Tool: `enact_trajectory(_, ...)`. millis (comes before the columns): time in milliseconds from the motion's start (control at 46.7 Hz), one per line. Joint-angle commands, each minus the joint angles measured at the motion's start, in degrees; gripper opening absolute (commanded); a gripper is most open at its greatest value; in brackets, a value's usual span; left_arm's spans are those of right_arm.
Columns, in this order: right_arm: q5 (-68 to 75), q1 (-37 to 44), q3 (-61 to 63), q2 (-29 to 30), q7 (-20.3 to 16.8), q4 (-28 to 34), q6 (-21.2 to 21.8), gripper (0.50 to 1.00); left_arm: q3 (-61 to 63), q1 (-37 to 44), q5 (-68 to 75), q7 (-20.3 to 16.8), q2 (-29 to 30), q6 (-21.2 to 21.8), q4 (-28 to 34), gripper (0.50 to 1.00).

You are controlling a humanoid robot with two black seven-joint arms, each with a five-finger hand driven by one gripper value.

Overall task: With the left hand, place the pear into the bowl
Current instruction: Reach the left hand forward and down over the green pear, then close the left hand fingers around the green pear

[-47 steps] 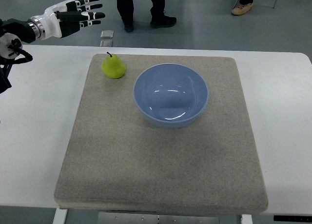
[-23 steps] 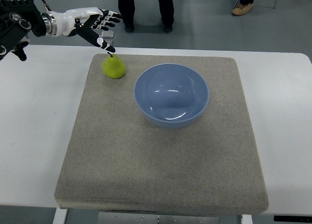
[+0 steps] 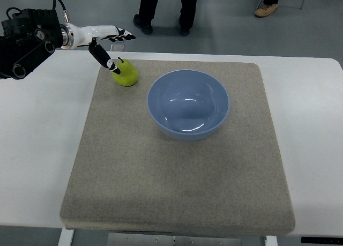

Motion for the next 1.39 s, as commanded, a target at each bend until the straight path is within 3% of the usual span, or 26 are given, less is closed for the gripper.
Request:
enact_trajectory(0,0.0,0.0,0.0,0.0,0.06,0.0,0.0,0.924,-0.08,0.24,3.31,0.02,-0.13,0.17,0.35,0.992)
enact_trajectory(86,0.0,0.0,0.0,0.0,-0.03,0.0,0.0,0.924,-0.08,0.41,4.2,0.11,-0.74,0.69,0.53,0.992)
enact_trajectory(279,0.0,0.0,0.0,0.0,-0.03,0.0,0.0,0.924,1.15,1.73,4.46,0.37,-3.64,6.4,1.5,0.992)
enact_trajectory(579,0.0,0.0,0.0,0.0,0.06,0.0,0.0,0.924,3.26,1.91,4.46,0.55,-6.1,7.46,4.13,0.992)
enact_trajectory(771,0.0,0.0,0.0,0.0,-0.03,0.0,0.0,0.924,4.14,2.08,4.46,0.55,-6.9,10.27,5.89,0.988)
enact_trajectory(1371,0.0,0.0,0.0,0.0,-0.03,0.0,0.0,0.924,5.46,3.93,4.11,0.63,-8.13,10.36,6.24,0.981)
